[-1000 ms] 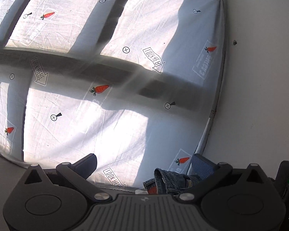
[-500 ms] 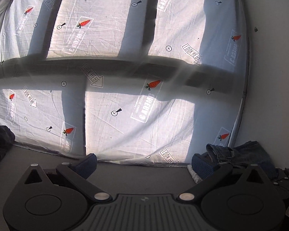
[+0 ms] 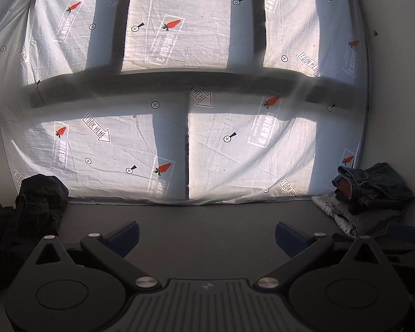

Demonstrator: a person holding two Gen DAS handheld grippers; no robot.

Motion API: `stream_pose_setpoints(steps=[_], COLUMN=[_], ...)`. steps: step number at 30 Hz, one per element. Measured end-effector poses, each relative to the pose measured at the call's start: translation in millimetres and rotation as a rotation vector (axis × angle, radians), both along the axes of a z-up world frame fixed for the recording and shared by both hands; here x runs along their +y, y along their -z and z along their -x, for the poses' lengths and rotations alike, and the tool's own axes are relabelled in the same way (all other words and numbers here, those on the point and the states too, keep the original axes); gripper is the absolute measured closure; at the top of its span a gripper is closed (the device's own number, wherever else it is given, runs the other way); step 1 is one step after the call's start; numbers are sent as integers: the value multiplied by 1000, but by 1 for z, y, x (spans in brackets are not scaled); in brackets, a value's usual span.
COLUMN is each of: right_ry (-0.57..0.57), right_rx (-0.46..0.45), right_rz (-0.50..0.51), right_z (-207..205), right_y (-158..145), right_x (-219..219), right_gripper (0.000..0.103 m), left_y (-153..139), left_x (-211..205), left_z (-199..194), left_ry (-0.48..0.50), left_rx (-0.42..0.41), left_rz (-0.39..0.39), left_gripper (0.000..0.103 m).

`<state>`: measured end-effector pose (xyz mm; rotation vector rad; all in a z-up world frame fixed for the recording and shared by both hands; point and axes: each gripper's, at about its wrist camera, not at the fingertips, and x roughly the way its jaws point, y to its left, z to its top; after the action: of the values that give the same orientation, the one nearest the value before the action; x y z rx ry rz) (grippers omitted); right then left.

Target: Fold clothes

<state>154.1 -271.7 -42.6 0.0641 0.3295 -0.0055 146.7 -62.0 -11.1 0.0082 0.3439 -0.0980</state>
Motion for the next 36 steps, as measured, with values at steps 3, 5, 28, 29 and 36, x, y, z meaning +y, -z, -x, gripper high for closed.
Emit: stream_pose_setpoints(steps=[3, 5, 28, 29, 36], right_ry=[14, 15, 23, 23, 34], right_rx=[40, 64, 118, 116, 105], right_rz=[-9, -15, 56, 56, 61], right_z=[22, 37, 121, 121, 122], right_y=[-1, -2, 0, -1, -3], right_x=[34, 54, 141, 141, 142], right_gripper=[0, 0, 0, 0, 0], left_y=[1, 3, 21, 20, 19], left_x=[36, 55, 133, 134, 134], left_z=[18, 31, 99, 99, 101], left_ry=[1, 4, 31, 31, 40], left_rx=[22, 35, 102, 101, 88], left_rz=[-23, -26, 30, 34, 40], left_gripper=[0, 0, 0, 0, 0])
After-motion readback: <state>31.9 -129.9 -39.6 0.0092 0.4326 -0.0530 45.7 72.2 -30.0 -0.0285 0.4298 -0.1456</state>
